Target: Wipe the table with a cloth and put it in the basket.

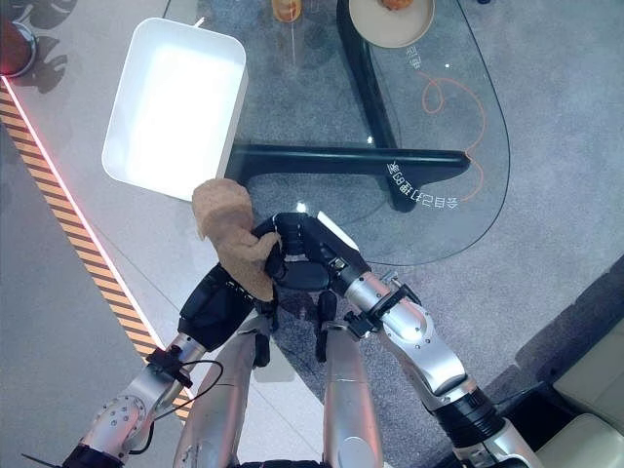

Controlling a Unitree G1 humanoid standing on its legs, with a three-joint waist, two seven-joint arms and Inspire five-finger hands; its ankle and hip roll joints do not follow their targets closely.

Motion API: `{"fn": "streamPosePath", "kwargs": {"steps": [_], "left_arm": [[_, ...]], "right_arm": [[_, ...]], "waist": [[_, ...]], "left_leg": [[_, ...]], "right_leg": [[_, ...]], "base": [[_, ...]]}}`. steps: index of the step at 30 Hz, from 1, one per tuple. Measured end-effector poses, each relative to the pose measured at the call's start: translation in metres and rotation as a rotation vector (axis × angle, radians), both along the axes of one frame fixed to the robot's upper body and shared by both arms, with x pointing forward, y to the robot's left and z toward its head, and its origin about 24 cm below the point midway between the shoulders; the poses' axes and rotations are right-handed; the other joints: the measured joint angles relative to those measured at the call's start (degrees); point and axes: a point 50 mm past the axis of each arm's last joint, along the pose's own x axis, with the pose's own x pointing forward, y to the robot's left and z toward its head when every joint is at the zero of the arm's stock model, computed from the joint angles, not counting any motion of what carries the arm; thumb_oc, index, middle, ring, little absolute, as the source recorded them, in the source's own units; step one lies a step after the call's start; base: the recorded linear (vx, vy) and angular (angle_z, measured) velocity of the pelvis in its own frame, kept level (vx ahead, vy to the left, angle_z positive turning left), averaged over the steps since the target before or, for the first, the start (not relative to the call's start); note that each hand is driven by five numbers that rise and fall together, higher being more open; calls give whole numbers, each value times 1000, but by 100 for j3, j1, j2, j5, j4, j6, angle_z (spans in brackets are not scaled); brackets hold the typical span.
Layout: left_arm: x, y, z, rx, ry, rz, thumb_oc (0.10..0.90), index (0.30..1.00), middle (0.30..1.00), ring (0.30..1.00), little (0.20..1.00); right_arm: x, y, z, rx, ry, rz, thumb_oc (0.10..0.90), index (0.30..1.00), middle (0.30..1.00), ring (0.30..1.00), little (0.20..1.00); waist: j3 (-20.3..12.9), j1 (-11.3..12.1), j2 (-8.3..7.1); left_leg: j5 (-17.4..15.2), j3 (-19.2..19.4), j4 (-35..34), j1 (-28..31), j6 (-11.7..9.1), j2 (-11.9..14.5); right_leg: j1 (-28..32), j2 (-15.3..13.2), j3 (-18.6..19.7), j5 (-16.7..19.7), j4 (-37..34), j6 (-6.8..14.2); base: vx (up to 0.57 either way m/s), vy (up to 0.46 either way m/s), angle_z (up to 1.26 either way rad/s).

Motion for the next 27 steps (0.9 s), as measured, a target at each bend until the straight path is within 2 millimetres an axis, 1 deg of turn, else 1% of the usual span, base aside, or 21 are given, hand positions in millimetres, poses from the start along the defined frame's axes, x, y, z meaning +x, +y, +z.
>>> {"fn": "streamPosePath", "kwargs": {"steps": [2,3,4,5,11,14,17,22,27], "left_arm": [[-3,0,-3,-24,-11,-9,800,900,900,900,900],[-4,0,-5,-39,-12,-6,800,900,900,900,900],[-3,-1,-4,-54,-17,-4,800,900,900,900,900],[-3,0,-3,-67,-30,1,800,900,900,900,900],[-1,2,0,-97,-59,35,800,900,900,900,900],[-2,1,-1,-114,-56,41,800,900,900,900,900],[-1,0,0,-129,-75,56,800,900,900,900,900],[2,-5,4,-180,-108,65,800,900,900,900,900],[2,-9,6,-207,-120,62,800,900,900,900,900]], "right_arm": [[1,0,-2,-57,-8,-3,100,300,300,300,200],[1,1,-3,-72,-12,-3,100,300,300,300,200],[1,1,-4,-84,-14,-9,100,300,300,300,200],[2,1,-4,-95,-23,-14,100,300,300,300,200],[3,2,0,-118,-63,-45,100,300,300,300,200],[2,1,0,-123,-65,-63,100,300,300,300,200],[1,1,-3,-85,-57,-94,100,300,300,300,200],[-3,0,-7,57,-36,-155,100,300,300,300,200],[-6,-3,-8,95,-39,-166,100,300,300,300,200]], "waist": [[0,12,0],[0,14,0],[0,28,-1],[0,60,-1],[-1,53,-3],[0,6,-4],[0,-25,-6],[2,-39,-14],[0,-60,-30]], "left_leg": [[60,1,-21,26,9,0],[39,-7,-22,27,-16,3],[68,-7,-15,30,2,13],[52,-20,-22,37,-28,16],[47,-18,-105,59,-24,25],[48,-29,-105,61,-23,24],[62,-60,-104,75,-43,24],[79,-75,-101,158,-11,16],[48,-76,-109,215,-18,16]], "right_leg": [[8,6,-22,23,15,1],[16,3,-17,4,-8,-10],[17,12,-31,18,3,-18],[17,14,-34,12,-6,-28],[18,23,-30,-1,-22,-73],[35,25,-43,20,-38,-49],[81,30,-70,26,-82,-41],[187,31,-82,34,-103,-31],[248,30,-83,29,-124,-25]], "base": [[0,0,0],[-85,-21,3],[-84,-21,4],[0,0,0],[0,0,0],[-1,1,1],[-1,-1,3],[0,0,0],[0,0,0]]}}
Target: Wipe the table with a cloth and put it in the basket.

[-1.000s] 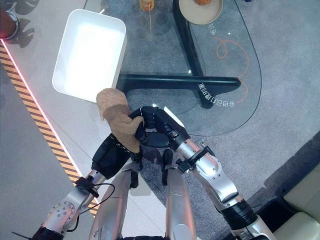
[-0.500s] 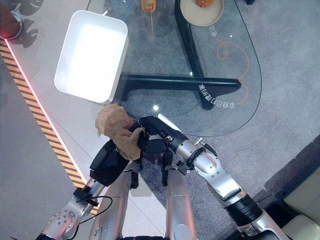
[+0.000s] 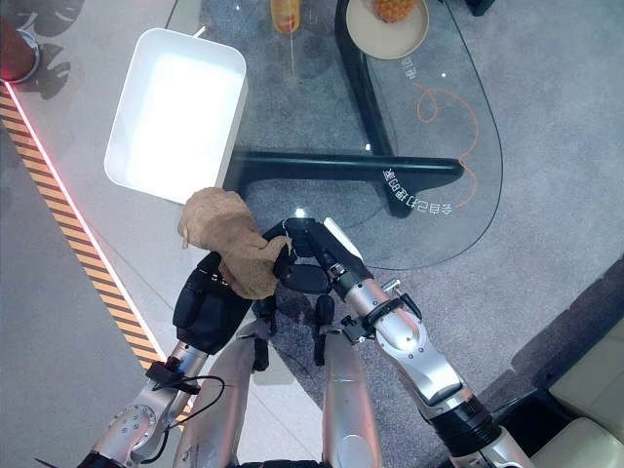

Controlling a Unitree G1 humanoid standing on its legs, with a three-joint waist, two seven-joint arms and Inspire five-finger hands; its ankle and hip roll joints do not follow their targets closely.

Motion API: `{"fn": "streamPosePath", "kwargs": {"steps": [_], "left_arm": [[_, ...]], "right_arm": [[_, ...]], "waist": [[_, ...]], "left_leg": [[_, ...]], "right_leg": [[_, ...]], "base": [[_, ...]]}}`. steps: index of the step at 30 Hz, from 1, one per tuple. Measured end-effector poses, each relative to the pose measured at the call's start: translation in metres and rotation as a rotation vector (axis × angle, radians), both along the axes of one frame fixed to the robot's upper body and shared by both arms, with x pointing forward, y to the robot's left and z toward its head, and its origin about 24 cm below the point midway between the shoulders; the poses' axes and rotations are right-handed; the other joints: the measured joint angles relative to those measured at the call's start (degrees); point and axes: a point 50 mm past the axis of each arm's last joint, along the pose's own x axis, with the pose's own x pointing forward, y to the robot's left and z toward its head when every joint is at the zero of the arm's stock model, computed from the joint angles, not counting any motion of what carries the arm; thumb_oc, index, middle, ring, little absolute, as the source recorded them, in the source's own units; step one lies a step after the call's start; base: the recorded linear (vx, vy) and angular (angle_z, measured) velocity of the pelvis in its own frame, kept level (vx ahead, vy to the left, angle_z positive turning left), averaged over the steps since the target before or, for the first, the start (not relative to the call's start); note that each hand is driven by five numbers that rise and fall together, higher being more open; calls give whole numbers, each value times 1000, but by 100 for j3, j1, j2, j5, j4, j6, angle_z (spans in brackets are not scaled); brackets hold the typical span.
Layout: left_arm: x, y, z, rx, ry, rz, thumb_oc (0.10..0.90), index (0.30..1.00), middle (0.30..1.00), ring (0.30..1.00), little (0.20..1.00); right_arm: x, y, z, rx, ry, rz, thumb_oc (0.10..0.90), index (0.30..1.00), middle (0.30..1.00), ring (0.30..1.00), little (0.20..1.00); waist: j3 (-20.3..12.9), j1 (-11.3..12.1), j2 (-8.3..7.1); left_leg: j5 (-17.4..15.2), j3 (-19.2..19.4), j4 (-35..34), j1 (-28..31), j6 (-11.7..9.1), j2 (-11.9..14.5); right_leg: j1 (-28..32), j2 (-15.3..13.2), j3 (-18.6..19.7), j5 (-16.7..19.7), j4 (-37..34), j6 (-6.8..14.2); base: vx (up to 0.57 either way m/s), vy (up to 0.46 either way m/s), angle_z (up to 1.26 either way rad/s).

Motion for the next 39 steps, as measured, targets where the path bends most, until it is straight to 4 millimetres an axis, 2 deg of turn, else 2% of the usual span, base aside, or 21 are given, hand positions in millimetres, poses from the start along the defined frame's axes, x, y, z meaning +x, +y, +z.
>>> {"fn": "streamPosePath", "kwargs": {"steps": [15,29,30,31,32,36,39], "left_arm": [[-4,1,-2,-8,-8,7,800,900,900,900,900],[-9,10,-11,47,17,50,800,900,900,900,900],[-9,10,-11,47,17,51,602,731,731,731,702],[-9,10,-11,48,17,51,262,439,439,439,362],[-9,10,-11,49,17,55,100,300,300,300,200],[-8,14,-15,62,30,93,100,300,300,300,200],[-6,17,-15,69,23,118,100,300,300,300,200]], "right_arm": [[0,0,0,-11,8,33,100,300,300,300,200],[9,6,4,-194,79,149,100,300,300,300,200],[9,6,4,-198,80,151,100,300,300,300,200],[10,7,5,-207,76,154,100,300,300,300,200],[10,8,6,-216,72,162,100,300,300,300,200],[8,14,10,-236,63,221,100,300,300,300,200],[6,18,5,-255,89,247,100,300,300,300,200]], "waist": [[0,-107,-5],[-1,-43,-5],[-1,-38,-5],[-1,-26,-5],[-1,-16,-5],[-1,21,-5],[-1,51,-5]], "left_leg": [[-34,12,1,-12,46,-1],[-26,7,-8,-60,33,-9],[-29,7,-8,-60,37,-9],[-29,7,-7,-61,36,-9],[-30,6,-7,-65,37,-9],[-27,4,-9,-67,33,-9],[-17,-4,-3,-78,20,-14]], "right_leg": [[-15,0,13,-12,-16,15],[-68,-7,14,-21,31,14],[-68,-7,14,-21,31,14],[-70,-7,15,-22,32,14],[-73,-7,15,-22,34,13],[-75,-7,13,-25,32,11],[-77,-10,4,-29,31,12]], "base": [[0,0,0],[0,0,0],[0,0,0],[0,0,0],[0,0,0],[0,0,0],[1,-1,1]]}}
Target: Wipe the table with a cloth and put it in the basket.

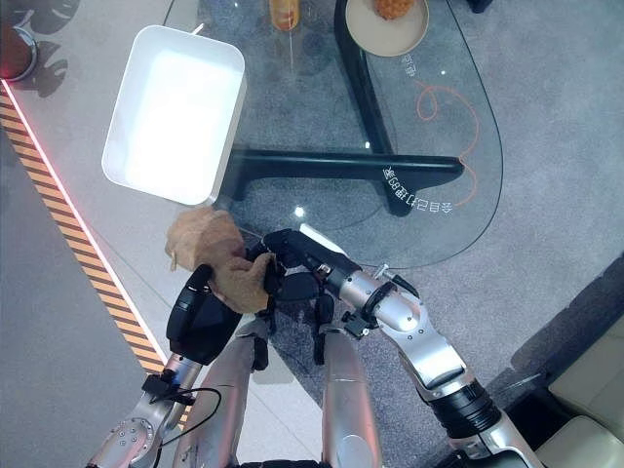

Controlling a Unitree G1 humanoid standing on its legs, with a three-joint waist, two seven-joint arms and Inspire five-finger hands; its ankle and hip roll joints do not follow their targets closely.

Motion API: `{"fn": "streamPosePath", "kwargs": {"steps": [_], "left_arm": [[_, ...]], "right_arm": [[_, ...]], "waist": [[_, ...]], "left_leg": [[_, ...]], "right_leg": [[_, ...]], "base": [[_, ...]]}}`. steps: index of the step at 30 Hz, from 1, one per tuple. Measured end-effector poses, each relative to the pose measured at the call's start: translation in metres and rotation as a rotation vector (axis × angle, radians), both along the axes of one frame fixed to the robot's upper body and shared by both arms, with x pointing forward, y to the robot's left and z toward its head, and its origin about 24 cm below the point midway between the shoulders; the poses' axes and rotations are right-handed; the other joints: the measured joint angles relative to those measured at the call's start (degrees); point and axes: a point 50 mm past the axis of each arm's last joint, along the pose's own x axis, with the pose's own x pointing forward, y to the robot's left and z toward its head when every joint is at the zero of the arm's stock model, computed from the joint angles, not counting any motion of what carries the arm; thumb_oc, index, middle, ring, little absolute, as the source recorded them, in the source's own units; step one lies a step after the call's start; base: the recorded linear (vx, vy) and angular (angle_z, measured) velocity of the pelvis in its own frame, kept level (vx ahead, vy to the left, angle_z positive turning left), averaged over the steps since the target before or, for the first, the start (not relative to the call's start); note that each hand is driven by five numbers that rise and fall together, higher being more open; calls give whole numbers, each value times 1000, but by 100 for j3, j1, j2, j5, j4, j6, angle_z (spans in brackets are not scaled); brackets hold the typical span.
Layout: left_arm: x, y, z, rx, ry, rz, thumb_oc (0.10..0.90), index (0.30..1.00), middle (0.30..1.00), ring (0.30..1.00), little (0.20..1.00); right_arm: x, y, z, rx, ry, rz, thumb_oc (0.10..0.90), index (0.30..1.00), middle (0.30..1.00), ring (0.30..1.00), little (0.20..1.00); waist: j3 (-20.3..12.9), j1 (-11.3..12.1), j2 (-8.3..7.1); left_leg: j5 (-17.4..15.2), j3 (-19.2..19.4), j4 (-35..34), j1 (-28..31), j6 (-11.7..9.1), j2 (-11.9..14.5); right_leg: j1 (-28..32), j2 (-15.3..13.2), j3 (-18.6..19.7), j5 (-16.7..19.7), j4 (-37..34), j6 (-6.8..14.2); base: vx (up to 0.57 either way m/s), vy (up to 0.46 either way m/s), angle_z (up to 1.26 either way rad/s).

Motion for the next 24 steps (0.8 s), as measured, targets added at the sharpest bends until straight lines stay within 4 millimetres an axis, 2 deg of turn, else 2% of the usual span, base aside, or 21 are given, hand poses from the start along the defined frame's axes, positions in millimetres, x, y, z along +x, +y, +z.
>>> {"fn": "streamPosePath", "kwargs": {"steps": [20,21,22,24], "left_arm": [[2,-3,1,-16,-4,29,100,300,300,300,200],[3,-3,1,-19,-8,36,100,300,300,300,200],[3,-4,2,-20,-12,37,100,300,300,300,200],[7,-5,5,-28,-25,42,100,300,300,300,200]], "right_arm": [[-4,6,2,5,-15,31,100,300,300,300,200],[-4,6,2,14,-24,20,536,674,674,674,636],[-4,6,2,19,-28,15,800,900,900,900,900],[-5,5,3,40,-50,-3,800,900,900,900,900]], "waist": [[0,-18,-1],[0,-20,-1],[0,-20,-1],[0,-20,-4]], "left_leg": [[-1,-56,13,-34,3,-25],[-1,-56,13,-33,3,-25],[-1,-56,14,-34,4,-25],[-15,-56,14,-33,24,-25]], "right_leg": [[-4,-9,-21,-2,-3,5],[-4,-9,-21,-2,-2,5],[-4,-9,-21,-2,-2,5],[-4,-9,-22,-2,-1,5]], "base": [[0,0,0],[0,0,0],[0,0,0],[0,0,0]]}}
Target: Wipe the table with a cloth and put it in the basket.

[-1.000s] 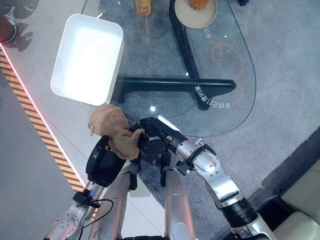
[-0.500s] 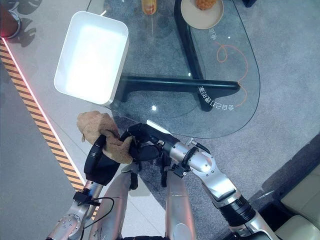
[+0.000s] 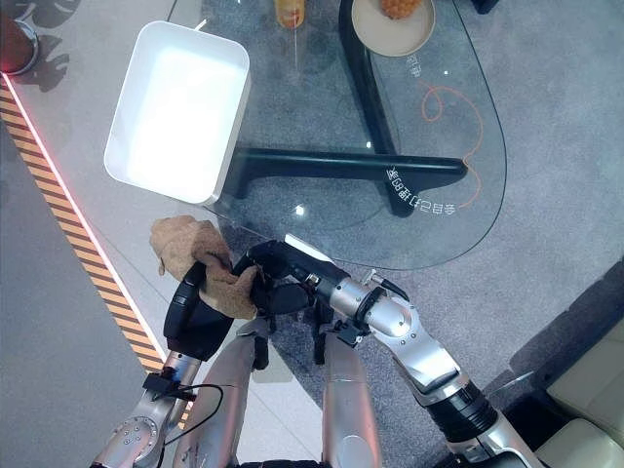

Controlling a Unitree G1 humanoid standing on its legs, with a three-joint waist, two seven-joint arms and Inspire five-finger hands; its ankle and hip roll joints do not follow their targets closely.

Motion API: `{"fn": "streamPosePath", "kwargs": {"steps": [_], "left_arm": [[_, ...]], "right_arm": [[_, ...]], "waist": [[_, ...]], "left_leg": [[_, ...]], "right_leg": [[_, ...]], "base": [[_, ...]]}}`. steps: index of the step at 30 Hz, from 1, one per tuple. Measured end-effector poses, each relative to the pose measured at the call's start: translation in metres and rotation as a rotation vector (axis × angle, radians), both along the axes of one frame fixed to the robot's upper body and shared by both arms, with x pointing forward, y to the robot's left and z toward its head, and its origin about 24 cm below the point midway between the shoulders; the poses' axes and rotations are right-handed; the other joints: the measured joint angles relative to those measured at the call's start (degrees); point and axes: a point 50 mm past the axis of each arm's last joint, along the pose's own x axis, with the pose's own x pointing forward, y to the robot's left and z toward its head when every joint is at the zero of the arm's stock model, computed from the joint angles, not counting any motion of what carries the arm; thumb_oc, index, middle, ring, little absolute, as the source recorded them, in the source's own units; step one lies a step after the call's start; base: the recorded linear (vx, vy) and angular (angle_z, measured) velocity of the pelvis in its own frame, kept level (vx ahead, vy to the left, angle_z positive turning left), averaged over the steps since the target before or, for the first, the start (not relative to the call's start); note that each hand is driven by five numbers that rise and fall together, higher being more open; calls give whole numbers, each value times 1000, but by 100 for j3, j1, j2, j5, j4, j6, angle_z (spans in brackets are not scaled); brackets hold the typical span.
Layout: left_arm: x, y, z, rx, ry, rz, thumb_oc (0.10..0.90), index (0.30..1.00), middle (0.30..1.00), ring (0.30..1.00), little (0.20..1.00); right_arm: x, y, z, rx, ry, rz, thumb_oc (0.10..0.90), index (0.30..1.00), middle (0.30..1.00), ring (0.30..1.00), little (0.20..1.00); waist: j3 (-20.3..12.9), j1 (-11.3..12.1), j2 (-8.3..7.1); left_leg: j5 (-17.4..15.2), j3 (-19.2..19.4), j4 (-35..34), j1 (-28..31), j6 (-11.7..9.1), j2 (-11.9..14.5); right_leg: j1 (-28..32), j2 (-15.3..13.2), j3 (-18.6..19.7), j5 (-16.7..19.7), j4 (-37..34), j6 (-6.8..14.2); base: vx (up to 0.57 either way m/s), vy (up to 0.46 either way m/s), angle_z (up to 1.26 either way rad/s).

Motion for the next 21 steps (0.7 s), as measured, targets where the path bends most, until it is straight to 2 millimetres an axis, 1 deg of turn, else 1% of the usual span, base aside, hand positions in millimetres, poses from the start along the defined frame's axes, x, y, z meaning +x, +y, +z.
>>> {"fn": "streamPosePath", "kwargs": {"steps": [4,5,7,9,12,14,17,21], "left_arm": [[7,3,7,-9,-30,30,100,300,300,300,200],[10,5,10,-17,-42,46,100,300,300,300,200],[13,8,16,-34,-68,67,100,300,300,300,200],[15,13,20,-48,-95,97,100,300,300,300,200],[15,18,21,-47,-98,120,100,300,300,300,200],[15,19,20,-47,-97,123,100,300,300,300,200],[13,16,19,-58,-91,124,100,300,300,300,200],[12,15,17,-68,-86,136,100,300,300,300,200]], "right_arm": [[-4,-4,-3,62,-4,-27,800,900,900,900,900],[-4,-7,-6,76,3,-56,800,900,900,900,900],[-4,-19,-14,87,33,-129,800,900,900,900,900],[-3,-36,-27,96,77,-231,800,900,900,900,900],[-6,-50,-38,110,112,-315,800,900,900,900,900],[-10,-54,-42,140,136,-335,800,900,900,900,900],[-12,-54,-42,194,129,-339,800,900,900,900,900],[-13,-55,-41,251,131,-350,800,900,900,900,900]], "waist": [[-1,-10,-22],[-2,-17,-36],[-2,-13,-54],[-1,-16,-60],[0,-40,-63],[-1,-74,-65],[0,-145,-72],[-1,-150,-95]], "left_leg": [[1,0,6,1,0,0],[5,1,8,1,-1,0],[28,2,16,2,7,-1],[25,2,29,10,16,-3],[10,8,26,47,19,-5],[-14,8,23,87,22,-4],[-17,16,26,92,26,-1],[-18,84,8,146,26,13]], "right_leg": [[1,1,1,0,1,0],[3,1,3,0,1,0],[9,1,3,1,1,1],[25,1,3,1,-1,2],[59,1,11,2,-7,3],[95,1,12,2,-14,4],[94,3,18,5,-14,4],[96,8,66,5,-17,4]], "base": [[0,0,0],[0,0,0],[0,0,0],[0,0,0],[0,0,0],[0,0,0],[0,0,0],[-7,19,-7]]}}
